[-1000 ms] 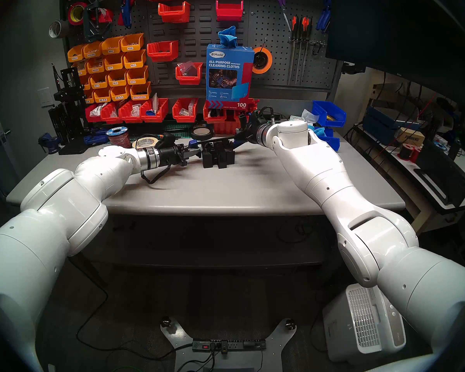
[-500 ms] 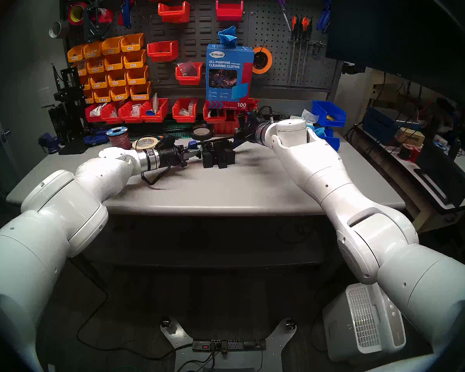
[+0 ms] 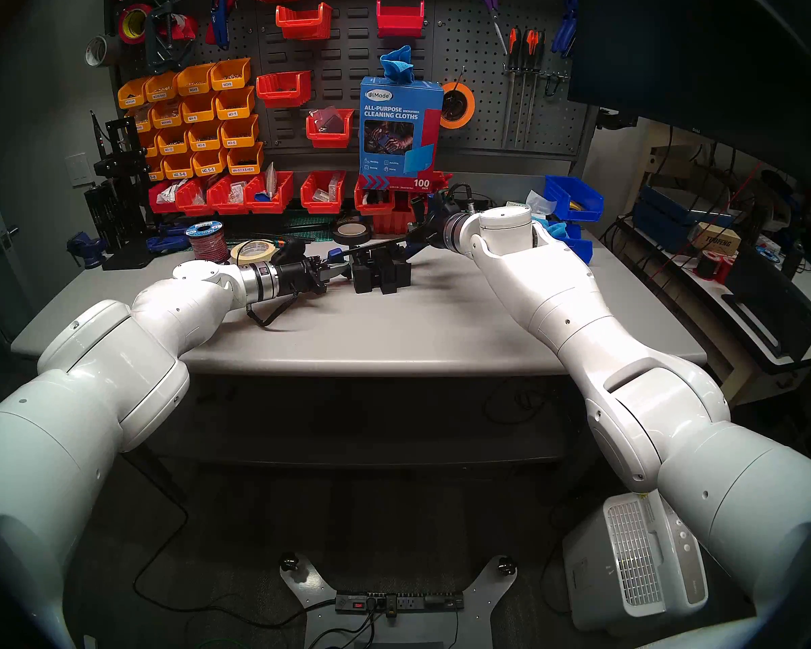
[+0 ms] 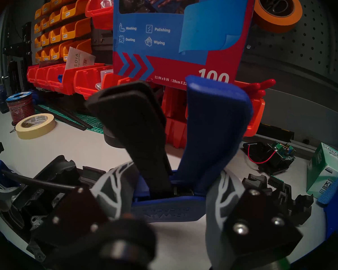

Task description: Clamp the two 3D printed pieces together with the clamp

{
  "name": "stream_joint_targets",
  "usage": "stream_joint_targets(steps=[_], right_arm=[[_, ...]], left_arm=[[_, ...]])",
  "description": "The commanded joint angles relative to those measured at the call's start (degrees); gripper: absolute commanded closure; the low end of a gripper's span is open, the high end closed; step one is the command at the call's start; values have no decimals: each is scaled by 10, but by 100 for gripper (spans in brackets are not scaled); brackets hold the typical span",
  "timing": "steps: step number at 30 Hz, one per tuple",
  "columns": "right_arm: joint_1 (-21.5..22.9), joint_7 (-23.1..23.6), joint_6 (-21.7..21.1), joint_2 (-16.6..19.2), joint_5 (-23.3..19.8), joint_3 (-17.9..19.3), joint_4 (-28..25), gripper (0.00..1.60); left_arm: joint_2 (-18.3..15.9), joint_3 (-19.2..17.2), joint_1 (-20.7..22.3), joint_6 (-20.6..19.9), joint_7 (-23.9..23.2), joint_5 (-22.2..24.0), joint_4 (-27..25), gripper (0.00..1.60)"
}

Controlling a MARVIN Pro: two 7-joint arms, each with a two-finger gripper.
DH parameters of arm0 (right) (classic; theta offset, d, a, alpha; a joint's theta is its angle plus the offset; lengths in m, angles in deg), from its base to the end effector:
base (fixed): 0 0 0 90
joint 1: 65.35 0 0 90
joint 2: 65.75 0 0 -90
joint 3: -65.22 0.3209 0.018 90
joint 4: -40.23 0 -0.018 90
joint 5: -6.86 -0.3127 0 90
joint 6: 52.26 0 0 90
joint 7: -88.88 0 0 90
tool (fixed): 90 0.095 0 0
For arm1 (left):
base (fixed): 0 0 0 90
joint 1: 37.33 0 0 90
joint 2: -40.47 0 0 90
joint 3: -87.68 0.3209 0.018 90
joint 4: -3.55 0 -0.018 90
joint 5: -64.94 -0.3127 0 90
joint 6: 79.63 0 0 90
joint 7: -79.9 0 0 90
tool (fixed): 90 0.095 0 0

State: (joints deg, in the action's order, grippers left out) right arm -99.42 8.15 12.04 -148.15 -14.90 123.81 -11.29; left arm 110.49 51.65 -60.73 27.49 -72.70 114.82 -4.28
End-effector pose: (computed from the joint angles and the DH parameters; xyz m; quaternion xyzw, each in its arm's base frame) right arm 0.6522 0.0983 -0.1527 -0.7717 -0.2131 -0.5911 0.0983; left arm 0.6259 0.1109 -0.2328 0.6765 -0.3473 0.5938 0.2630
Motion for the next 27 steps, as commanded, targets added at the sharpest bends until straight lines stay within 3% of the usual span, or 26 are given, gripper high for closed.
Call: stream_joint_targets(steps=[1, 27], right_arm=[[-49, 17, -28, -12, -4, -27, 38, 160], [-59, 14, 8, -11, -19, -33, 68, 160]], left_arm=[[5, 6, -4, -2, 0, -5, 1, 160], [4, 11, -8, -3, 6, -4, -6, 160]])
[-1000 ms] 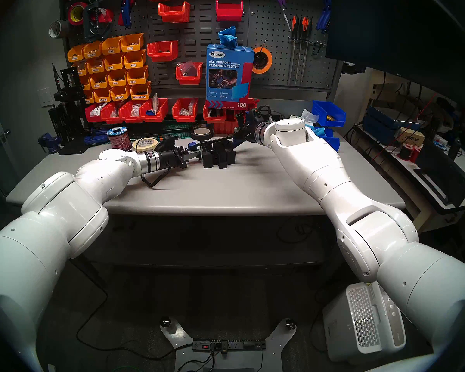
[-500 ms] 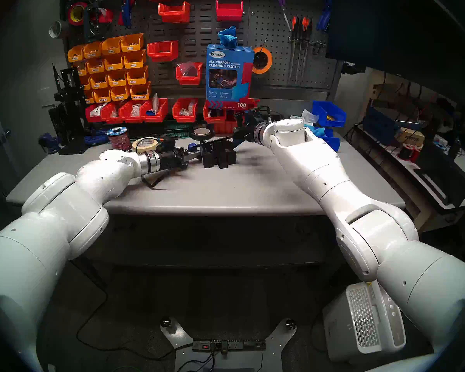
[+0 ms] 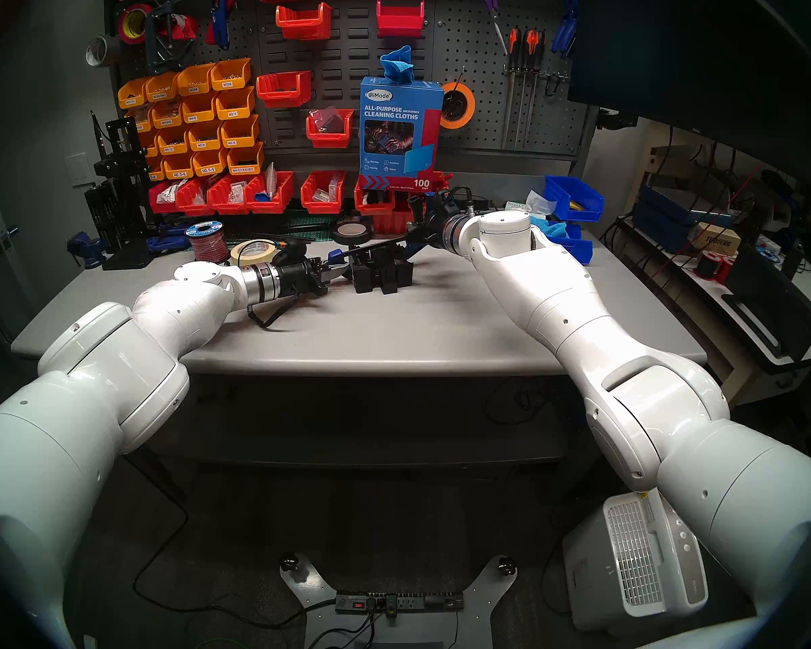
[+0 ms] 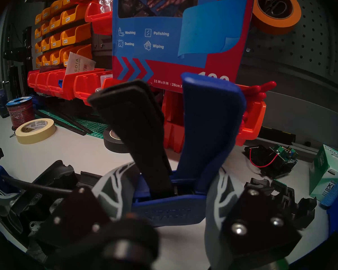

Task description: Clamp the two 3D printed pieces together with the clamp

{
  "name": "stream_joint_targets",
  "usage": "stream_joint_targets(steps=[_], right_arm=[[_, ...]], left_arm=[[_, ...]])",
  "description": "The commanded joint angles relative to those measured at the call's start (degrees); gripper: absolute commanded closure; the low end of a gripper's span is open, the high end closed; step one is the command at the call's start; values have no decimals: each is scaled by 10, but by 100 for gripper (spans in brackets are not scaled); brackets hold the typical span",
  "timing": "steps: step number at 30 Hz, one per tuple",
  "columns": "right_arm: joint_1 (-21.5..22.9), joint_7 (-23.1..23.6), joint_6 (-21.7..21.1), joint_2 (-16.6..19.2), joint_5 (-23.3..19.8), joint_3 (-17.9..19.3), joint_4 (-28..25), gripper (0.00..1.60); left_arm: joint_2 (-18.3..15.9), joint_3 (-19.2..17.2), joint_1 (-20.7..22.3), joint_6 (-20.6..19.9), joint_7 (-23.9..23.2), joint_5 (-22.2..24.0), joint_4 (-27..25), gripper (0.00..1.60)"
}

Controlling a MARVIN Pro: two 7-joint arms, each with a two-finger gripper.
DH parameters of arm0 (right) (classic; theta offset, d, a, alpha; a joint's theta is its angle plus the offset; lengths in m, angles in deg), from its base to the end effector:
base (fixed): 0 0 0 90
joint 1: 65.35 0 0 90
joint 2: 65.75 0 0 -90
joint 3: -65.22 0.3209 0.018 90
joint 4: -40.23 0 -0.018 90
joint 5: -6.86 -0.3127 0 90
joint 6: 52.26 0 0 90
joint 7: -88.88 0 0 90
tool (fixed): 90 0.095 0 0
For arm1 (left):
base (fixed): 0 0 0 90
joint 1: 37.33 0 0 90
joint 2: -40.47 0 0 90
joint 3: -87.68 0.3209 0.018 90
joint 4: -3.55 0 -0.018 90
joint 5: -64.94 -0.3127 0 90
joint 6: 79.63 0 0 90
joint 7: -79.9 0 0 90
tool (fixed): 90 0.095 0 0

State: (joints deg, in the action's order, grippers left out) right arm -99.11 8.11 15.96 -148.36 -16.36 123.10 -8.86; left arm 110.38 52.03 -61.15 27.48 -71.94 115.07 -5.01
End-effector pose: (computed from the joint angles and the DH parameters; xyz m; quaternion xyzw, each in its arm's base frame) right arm 0.6558 0.0977 -0.1593 -0.7628 -0.2068 -0.6034 0.1066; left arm 0.6258 0.1089 -0.2353 0.6772 -0.3466 0.5941 0.2615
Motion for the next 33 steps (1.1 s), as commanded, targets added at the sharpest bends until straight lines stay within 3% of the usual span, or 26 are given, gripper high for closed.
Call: stream_joint_targets(steps=[1, 33], right_arm=[[-56, 15, -31, -10, -5, -28, 48, 160], [-47, 15, 2, -62, -39, -28, 42, 160]], left_arm=[[5, 7, -4, -3, -1, -6, 1, 160], [8, 8, 2, -5, 8, -2, -4, 160]])
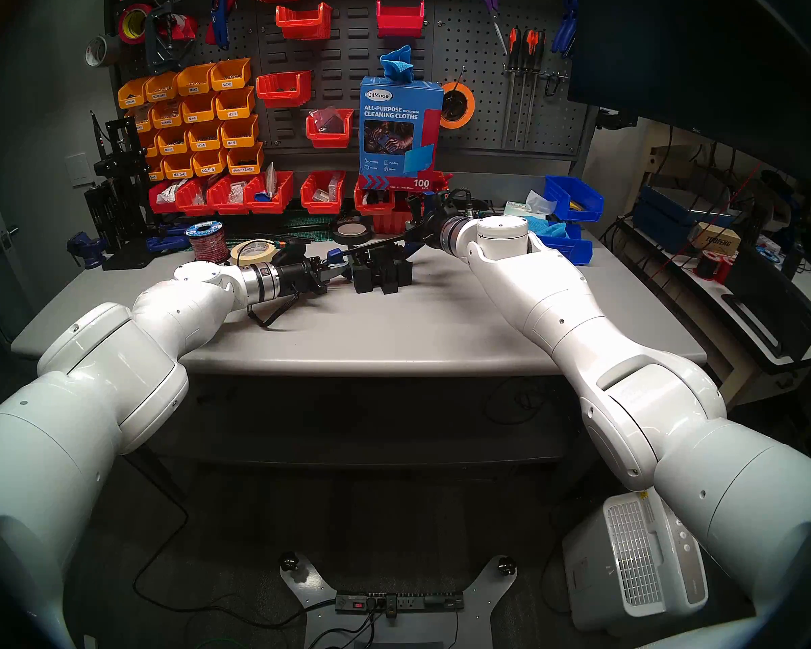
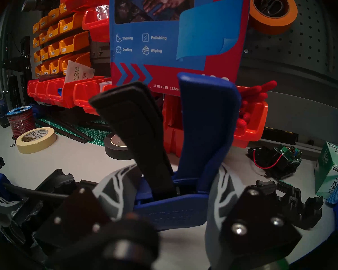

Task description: Clamp the two 3D printed pieces together with the clamp

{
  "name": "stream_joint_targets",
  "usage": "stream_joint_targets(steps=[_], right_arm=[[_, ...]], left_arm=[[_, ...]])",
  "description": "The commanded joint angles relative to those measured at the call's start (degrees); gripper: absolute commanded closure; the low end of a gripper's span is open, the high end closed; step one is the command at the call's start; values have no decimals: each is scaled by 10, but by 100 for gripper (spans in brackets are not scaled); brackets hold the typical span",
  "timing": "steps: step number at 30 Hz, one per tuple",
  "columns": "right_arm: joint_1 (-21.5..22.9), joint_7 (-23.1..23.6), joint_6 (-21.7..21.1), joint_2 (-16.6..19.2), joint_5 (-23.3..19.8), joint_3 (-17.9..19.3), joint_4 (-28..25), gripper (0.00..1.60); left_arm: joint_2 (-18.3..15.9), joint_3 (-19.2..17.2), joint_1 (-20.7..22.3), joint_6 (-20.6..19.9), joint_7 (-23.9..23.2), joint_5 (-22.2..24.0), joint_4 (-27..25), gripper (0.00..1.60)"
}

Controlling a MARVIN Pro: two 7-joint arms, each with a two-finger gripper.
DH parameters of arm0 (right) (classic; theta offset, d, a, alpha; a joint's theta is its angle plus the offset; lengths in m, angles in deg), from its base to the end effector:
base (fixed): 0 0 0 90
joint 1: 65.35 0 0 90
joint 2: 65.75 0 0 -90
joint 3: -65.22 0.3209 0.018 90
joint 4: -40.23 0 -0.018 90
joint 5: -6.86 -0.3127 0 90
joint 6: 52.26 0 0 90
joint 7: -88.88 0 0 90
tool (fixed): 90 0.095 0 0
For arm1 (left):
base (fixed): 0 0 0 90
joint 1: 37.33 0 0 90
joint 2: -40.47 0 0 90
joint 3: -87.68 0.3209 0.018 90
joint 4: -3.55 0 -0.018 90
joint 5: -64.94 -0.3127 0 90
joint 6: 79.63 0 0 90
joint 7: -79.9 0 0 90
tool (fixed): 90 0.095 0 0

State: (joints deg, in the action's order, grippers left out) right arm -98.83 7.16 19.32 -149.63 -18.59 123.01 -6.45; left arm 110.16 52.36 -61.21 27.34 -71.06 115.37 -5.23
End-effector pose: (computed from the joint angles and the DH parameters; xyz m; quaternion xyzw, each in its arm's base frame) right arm 0.6586 0.1048 -0.1639 -0.7557 -0.1888 -0.6149 0.1233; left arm 0.6265 0.1111 -0.2354 0.6799 -0.3419 0.5959 0.2564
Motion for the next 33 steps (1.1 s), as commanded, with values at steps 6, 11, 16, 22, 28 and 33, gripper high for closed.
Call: stream_joint_targets(steps=[6, 11, 16, 22, 28, 33], right_arm=[[-46, 22, -30, -58, -21, -28, 13, 160], [-46, 17, -30, -65, -22, -28, 14, 160], [-48, 12, -31, -69, -24, -29, 16, 160], [-51, 6, -30, -72, -26, -29, 17, 160], [-50, 0, -29, -67, -27, -26, 18, 160], [-50, -1, -28, -58, -27, -23, 21, 160]], left_arm=[[10, 6, 2, -4, 1, -5, -2, 160], [9, 7, 3, -5, 4, -4, -3, 160], [8, 8, 2, -6, 5, -5, -3, 160], [7, 9, 2, -8, 6, -4, -4, 160], [6, 10, 4, -10, 6, -4, -4, 160], [4, 11, 3, -10, 5, -4, -3, 160]])
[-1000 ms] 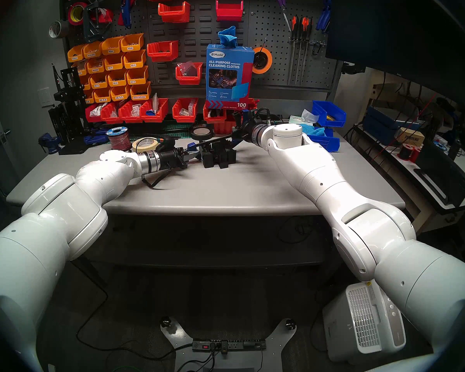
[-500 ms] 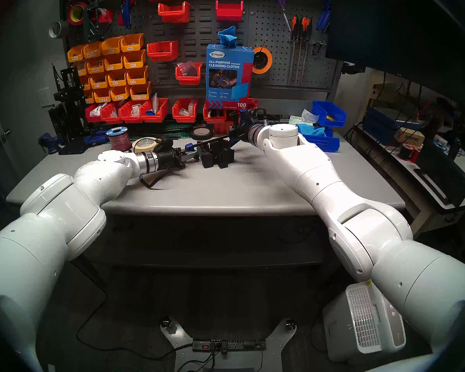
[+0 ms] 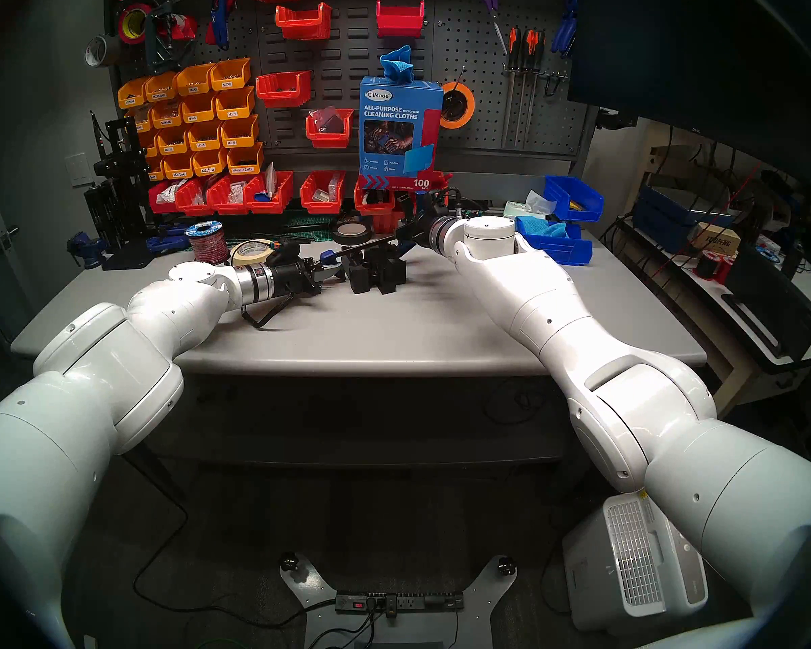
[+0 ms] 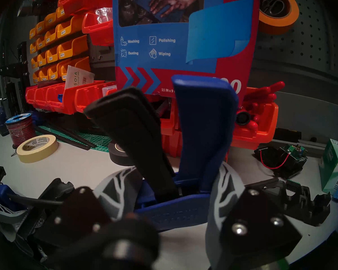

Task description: Clamp the two 3D printed pieces together with the clamp

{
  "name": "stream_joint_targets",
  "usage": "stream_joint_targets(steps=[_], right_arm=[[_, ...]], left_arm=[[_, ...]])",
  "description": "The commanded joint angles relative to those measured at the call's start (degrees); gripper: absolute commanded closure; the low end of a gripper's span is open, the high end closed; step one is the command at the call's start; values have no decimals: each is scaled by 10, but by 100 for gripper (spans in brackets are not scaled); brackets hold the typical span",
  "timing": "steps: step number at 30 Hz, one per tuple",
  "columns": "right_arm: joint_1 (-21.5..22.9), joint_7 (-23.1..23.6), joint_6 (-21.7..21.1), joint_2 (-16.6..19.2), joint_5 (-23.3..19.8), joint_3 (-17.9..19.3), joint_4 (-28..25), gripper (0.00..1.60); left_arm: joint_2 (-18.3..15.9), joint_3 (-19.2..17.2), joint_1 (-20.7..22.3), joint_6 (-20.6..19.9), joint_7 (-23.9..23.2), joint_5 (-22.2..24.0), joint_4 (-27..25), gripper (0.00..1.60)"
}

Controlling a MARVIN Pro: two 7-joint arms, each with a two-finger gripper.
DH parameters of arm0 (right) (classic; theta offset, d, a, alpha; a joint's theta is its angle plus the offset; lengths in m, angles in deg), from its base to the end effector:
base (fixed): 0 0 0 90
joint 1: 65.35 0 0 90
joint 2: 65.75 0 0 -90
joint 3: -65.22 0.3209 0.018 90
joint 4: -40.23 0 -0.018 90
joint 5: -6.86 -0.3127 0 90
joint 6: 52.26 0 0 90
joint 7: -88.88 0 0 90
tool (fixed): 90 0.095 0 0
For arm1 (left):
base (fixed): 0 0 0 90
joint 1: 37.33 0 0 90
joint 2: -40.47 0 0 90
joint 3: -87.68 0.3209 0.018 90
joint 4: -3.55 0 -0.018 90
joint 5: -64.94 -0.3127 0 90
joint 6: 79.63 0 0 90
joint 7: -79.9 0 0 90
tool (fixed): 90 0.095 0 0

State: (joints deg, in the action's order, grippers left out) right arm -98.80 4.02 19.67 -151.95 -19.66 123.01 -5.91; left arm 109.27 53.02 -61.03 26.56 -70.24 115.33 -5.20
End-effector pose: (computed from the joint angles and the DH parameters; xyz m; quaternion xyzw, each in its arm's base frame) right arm 0.6576 0.1249 -0.1634 -0.7562 -0.1712 -0.6185 0.1280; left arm 0.6261 0.1222 -0.2348 0.6899 -0.3358 0.5925 0.2454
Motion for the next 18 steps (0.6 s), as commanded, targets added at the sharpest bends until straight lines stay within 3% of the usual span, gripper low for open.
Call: stream_joint_targets(steps=[1, 18], right_arm=[[-50, 30, -32, -33, -17, -23, 15, 160], [-53, 35, -31, -14, -30, -14, 17, 160]], left_arm=[[13, 5, 2, -3, -3, -4, -4, 160], [10, 5, 5, -3, -9, -1, -4, 160]])
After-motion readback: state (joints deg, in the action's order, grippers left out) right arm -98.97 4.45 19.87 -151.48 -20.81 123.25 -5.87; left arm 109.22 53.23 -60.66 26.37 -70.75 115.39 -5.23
